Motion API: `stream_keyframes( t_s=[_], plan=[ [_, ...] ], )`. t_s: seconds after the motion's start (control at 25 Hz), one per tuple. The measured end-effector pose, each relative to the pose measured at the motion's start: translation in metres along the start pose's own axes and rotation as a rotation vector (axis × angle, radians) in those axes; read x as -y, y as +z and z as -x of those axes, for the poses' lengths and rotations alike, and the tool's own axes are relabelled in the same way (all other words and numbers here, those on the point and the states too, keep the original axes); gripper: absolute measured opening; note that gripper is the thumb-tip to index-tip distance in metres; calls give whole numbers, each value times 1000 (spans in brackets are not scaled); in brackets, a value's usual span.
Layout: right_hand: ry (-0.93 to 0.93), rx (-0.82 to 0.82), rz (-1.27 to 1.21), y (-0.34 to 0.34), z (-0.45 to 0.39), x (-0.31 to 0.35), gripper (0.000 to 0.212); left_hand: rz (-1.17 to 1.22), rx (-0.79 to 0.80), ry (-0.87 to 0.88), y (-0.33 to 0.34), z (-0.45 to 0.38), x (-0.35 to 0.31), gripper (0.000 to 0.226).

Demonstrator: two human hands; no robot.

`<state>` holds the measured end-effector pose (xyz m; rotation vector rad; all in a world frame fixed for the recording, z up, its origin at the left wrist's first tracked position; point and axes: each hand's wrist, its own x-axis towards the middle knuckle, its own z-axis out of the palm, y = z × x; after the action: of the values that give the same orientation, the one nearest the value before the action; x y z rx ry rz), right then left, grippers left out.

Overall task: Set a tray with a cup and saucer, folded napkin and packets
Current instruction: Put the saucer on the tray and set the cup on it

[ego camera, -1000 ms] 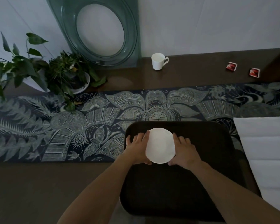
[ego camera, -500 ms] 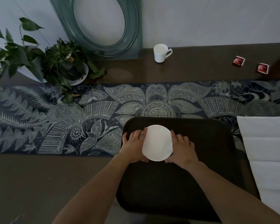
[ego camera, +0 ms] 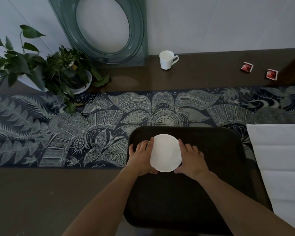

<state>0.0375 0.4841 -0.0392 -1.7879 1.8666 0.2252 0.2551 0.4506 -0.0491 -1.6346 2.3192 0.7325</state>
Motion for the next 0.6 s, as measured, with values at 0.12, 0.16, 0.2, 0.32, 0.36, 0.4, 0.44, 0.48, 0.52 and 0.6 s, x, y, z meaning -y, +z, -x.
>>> stream_keyframes(
  t_s=[0.12, 0.16, 0.2, 0.32, 0.36, 0.4, 0.44, 0.48, 0.52, 0.6],
  plan=[
    [-8, -9, -12, 0, 1, -1, 127, -9, 3, -13, -1, 1, -3, 139],
    [-12, -12, -14, -1, 2, -2, 127, -12, 5, -16, -2, 2, -4, 139],
    [-13, -11, -16, -1, 2, -3, 127, -12, 8, -19, -2, 2, -6, 139],
    [-22, -8, -5, -2, 3, -7, 126, -18, 1, -28, -2, 5, -11, 138],
    [-27, -3, 1, -3, 3, -8, 126, -20, 7, -32, -2, 5, -12, 138],
    [-29, 4, 3, -3, 3, -8, 126, -22, 15, -37, -3, 5, -12, 138],
    [-31, 11, 5, -4, 3, -9, 125, -23, 21, -42, -3, 5, -12, 138],
    [-33, 21, 12, -5, 3, -9, 125, -26, 30, -46, -4, 5, -12, 138],
    [-38, 37, 22, -6, 2, -11, 124, -30, 47, -46, -6, 4, -13, 138],
    [-64, 99, 14, -13, -3, -17, 118, -16, 108, -31, -16, 1, -11, 135]
  ],
)
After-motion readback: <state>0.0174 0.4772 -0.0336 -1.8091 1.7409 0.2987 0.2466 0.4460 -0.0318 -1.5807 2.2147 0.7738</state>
